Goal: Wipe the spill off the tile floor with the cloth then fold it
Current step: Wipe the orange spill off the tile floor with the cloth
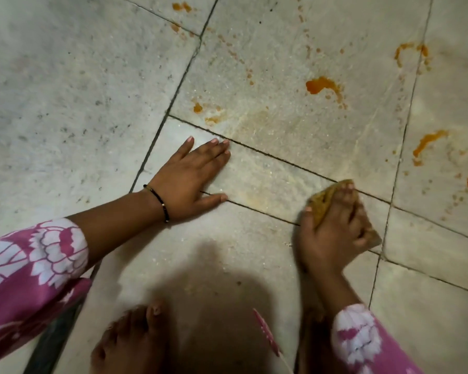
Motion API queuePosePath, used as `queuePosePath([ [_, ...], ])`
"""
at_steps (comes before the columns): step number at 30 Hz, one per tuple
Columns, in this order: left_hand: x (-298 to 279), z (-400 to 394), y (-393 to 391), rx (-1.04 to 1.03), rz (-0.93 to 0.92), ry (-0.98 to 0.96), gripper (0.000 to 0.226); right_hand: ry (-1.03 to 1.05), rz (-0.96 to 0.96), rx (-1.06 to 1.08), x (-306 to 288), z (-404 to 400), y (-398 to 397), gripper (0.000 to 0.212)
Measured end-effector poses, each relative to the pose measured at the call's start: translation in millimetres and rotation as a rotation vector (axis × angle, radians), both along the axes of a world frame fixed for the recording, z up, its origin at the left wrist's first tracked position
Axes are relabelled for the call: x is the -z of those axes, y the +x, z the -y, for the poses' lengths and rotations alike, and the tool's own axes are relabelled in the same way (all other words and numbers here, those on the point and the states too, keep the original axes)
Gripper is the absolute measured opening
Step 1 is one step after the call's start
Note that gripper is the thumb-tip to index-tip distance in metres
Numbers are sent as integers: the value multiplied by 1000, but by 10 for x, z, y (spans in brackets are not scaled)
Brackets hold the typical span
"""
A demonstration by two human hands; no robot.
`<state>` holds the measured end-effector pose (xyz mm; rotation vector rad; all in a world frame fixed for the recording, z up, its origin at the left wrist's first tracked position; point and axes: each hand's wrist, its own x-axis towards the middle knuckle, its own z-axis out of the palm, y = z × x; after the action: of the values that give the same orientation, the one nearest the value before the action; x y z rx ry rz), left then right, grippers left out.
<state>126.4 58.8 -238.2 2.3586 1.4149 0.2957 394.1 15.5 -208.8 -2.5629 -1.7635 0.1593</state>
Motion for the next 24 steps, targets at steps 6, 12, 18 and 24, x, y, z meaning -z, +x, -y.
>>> queuePosePath([
  [6,-68,-149,-537,-463,108,22,60,-110,-94,-885,10,-217,-1222,78],
  [12,15,-78,-634,-488,-96,39,62,-32,-34,-630,96,-1142,-729,73],
  [18,17,-68,-590,-513,-95,55,61,-36,-68,-555,40,-167,-742,71],
  [24,31,-67,-631,-495,-94,56,63,-71,-58,-1067,90,-903,-1480,70],
])
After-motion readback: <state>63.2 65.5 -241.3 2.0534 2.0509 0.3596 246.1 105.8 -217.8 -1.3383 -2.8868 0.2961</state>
